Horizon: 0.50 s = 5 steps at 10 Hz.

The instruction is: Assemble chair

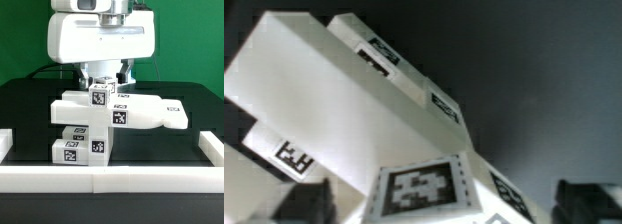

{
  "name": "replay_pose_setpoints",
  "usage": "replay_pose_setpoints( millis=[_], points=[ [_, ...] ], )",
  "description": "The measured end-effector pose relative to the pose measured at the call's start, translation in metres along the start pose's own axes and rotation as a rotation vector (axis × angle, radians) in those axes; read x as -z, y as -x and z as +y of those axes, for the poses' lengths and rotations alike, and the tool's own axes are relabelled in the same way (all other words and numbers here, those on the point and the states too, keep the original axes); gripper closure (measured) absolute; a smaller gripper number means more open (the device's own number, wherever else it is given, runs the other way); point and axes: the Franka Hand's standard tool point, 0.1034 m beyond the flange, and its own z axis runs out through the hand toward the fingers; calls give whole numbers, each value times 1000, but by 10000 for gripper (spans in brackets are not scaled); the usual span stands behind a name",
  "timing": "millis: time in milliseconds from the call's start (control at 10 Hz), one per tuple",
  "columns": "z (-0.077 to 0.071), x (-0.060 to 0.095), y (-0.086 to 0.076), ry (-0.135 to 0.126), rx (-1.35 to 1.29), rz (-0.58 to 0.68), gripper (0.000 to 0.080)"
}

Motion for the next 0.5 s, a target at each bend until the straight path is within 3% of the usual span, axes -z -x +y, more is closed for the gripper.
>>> replay_pose_setpoints(
  millis=[100,200,300,500],
  points=[
    [0,0,0,0,-3,0,380],
    [0,0,0,0,-4,0,380],
    [0,0,0,0,-5,0,512],
    [1,0,0,0,-34,0,511]
  ],
)
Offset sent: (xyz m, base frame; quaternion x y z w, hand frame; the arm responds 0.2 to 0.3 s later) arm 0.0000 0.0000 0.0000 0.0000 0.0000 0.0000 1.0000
